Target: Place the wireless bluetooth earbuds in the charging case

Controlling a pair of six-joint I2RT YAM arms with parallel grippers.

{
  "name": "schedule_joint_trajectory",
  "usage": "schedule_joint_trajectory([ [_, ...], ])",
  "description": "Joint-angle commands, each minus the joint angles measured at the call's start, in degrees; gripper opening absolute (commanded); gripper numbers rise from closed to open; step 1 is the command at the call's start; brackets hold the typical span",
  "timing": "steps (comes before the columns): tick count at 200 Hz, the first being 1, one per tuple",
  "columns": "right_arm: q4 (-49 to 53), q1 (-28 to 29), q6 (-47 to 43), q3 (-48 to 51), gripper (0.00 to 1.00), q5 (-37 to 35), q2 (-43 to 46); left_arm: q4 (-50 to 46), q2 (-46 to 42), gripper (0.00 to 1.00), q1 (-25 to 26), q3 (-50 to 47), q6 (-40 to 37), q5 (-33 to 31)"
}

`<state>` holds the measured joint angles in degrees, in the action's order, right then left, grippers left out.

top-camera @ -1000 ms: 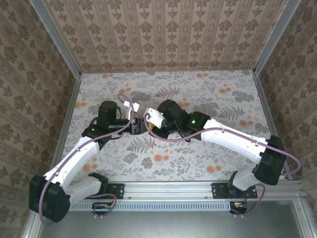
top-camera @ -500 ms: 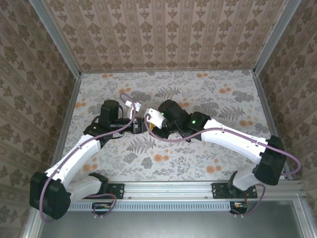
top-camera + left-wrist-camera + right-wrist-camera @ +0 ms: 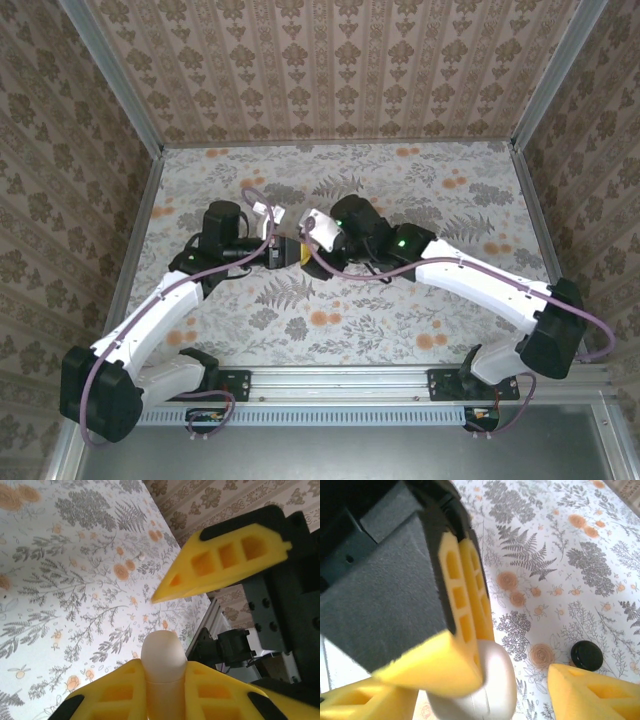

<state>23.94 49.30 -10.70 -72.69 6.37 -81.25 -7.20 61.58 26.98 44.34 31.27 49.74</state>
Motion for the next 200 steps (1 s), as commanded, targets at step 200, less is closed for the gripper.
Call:
schedule_joint_trajectory([
  [200,-48.73,-14.93,61.63,12.38,0.35,44.86,-1.14,30.76,-8.06,0.05,-2.81,-6.82,11.06,2.41],
])
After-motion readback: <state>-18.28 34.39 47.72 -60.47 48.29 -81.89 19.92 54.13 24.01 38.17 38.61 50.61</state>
